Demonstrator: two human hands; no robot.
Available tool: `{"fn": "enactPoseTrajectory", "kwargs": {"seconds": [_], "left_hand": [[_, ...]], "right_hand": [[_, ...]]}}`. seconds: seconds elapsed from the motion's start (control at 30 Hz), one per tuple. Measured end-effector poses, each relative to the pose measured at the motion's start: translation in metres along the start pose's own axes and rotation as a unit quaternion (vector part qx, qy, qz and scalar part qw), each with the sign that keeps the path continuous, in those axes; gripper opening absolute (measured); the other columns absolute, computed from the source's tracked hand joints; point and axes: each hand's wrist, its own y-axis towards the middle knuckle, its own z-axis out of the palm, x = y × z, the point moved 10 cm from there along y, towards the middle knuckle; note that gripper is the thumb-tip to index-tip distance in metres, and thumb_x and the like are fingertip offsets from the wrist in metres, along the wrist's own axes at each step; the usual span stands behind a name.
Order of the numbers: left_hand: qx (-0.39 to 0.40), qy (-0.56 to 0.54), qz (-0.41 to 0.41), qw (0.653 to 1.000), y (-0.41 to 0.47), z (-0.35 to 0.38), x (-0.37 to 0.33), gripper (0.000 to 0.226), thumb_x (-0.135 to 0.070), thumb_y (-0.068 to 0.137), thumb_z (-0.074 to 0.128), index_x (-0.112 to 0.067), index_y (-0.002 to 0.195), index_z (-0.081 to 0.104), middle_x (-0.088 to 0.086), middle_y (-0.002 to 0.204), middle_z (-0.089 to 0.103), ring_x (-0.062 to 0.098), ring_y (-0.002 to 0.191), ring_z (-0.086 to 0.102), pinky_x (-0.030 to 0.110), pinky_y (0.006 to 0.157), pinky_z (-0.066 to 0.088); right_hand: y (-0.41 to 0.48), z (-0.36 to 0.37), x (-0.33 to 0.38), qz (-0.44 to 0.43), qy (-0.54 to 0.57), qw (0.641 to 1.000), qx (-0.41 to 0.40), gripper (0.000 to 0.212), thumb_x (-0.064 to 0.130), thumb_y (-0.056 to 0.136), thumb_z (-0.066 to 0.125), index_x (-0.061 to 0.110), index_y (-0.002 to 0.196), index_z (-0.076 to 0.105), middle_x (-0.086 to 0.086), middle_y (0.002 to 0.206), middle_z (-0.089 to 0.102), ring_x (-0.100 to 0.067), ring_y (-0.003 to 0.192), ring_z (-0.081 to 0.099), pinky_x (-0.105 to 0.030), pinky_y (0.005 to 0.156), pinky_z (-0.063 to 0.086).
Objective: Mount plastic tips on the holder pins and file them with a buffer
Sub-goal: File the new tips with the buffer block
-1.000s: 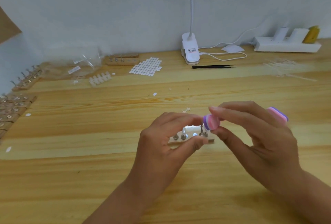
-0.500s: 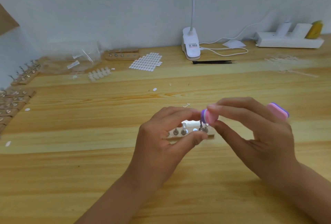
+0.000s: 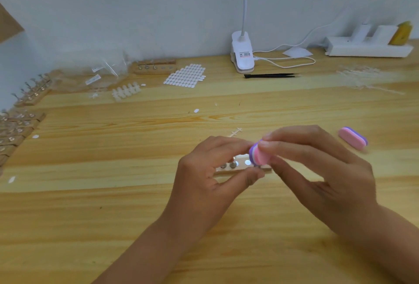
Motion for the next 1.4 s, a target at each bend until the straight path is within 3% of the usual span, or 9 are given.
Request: {"fn": "enactPoseTrajectory", "kwargs": {"seconds": [0.4, 0.53, 0.77, 0.9, 1.03, 1.13, 1.2, 1.27, 1.4], "left_hand": [[-0.020, -0.034, -0.007, 0.999, 0.002, -0.006, 0.002, 0.028, -0.018, 0.075, 0.080, -0.029, 0.100, 0.072, -0.015, 0.099, 0.070, 0.007, 0.088, 0.064, 0.017, 0.076, 0.049], [-0.014, -0.058, -0.006, 0.998, 0.002, -0.003, 0.001, 0.027, -0.022, 0.076, 0.082, -0.029, 0.101, 0.073, -0.012, 0.098, 0.072, 0.011, 0.085, 0.066, 0.021, 0.074, 0.053], [0.000, -0.069, -0.015, 0.998, 0.002, 0.000, 0.002, 0.027, -0.026, 0.077, 0.078, -0.031, 0.103, 0.073, -0.015, 0.096, 0.072, 0.011, 0.084, 0.066, 0.022, 0.074, 0.053], [-0.005, -0.078, -0.019, 0.997, 0.001, -0.002, 0.005, 0.025, -0.021, 0.077, 0.081, -0.027, 0.100, 0.074, -0.013, 0.096, 0.073, 0.013, 0.084, 0.067, 0.022, 0.074, 0.052], [-0.007, -0.093, -0.027, 0.995, 0.003, -0.001, 0.006, 0.027, -0.021, 0.076, 0.082, -0.028, 0.101, 0.073, -0.012, 0.096, 0.073, 0.013, 0.085, 0.067, 0.024, 0.073, 0.053], [0.004, -0.086, -0.013, 0.996, 0.001, 0.003, 0.001, 0.025, -0.024, 0.078, 0.078, -0.028, 0.102, 0.074, -0.011, 0.099, 0.073, 0.016, 0.086, 0.067, 0.028, 0.073, 0.055], [0.000, -0.087, -0.013, 0.996, 0.001, 0.001, 0.002, 0.024, -0.024, 0.078, 0.078, -0.027, 0.101, 0.074, -0.011, 0.098, 0.073, 0.016, 0.087, 0.067, 0.028, 0.073, 0.054], [-0.004, -0.087, -0.019, 0.996, 0.001, -0.001, 0.004, 0.024, -0.023, 0.077, 0.079, -0.026, 0.100, 0.074, -0.011, 0.097, 0.073, 0.015, 0.087, 0.067, 0.027, 0.073, 0.054], [0.000, -0.091, -0.015, 0.996, 0.002, 0.001, 0.003, 0.028, -0.024, 0.076, 0.080, -0.028, 0.103, 0.074, -0.011, 0.100, 0.073, 0.017, 0.091, 0.068, 0.028, 0.073, 0.054]], "right_hand": [[-0.004, -0.006, -0.026, 0.085, -0.012, 0.996, -0.021, 0.026, -0.003, 0.085, 0.078, 0.010, 0.106, 0.068, 0.002, 0.099, 0.069, -0.006, 0.096, 0.065, -0.010, 0.090, 0.042], [-0.004, 0.001, -0.003, 0.012, -0.004, 1.000, -0.005, 0.023, 0.006, 0.091, 0.068, 0.014, 0.112, 0.062, 0.012, 0.105, 0.062, 0.001, 0.109, 0.060, -0.011, 0.096, 0.042], [-0.001, -0.002, -0.007, 0.026, -0.019, 0.999, -0.018, 0.027, 0.002, 0.091, 0.069, 0.015, 0.112, 0.062, 0.011, 0.104, 0.061, 0.008, 0.106, 0.056, -0.005, 0.092, 0.038], [-0.003, 0.002, -0.012, 0.019, -0.033, 0.999, -0.001, 0.028, -0.002, 0.089, 0.070, 0.013, 0.112, 0.062, 0.001, 0.105, 0.063, -0.006, 0.102, 0.061, -0.013, 0.096, 0.042], [-0.003, -0.002, -0.010, 0.027, -0.026, 0.999, -0.028, 0.030, -0.001, 0.088, 0.071, 0.014, 0.112, 0.063, 0.011, 0.103, 0.061, 0.007, 0.107, 0.057, -0.007, 0.093, 0.039], [-0.007, 0.001, 0.000, -0.025, -0.045, 0.998, -0.020, 0.028, 0.000, 0.092, 0.066, 0.014, 0.116, 0.063, 0.003, 0.111, 0.062, -0.002, 0.112, 0.059, -0.013, 0.100, 0.040], [-0.007, 0.000, -0.017, 0.011, -0.058, 0.998, -0.014, 0.031, -0.003, 0.090, 0.067, 0.014, 0.115, 0.063, -0.003, 0.107, 0.064, -0.013, 0.105, 0.063, -0.017, 0.099, 0.043], [-0.005, -0.006, -0.024, 0.037, -0.061, 0.997, -0.032, 0.033, -0.003, 0.088, 0.069, 0.012, 0.115, 0.060, 0.003, 0.107, 0.061, -0.005, 0.107, 0.060, -0.012, 0.099, 0.040], [-0.009, 0.001, 0.006, -0.052, -0.040, 0.997, -0.032, 0.026, 0.000, 0.095, 0.063, 0.011, 0.118, 0.062, 0.003, 0.112, 0.059, -0.006, 0.115, 0.059, -0.018, 0.101, 0.042]]}}
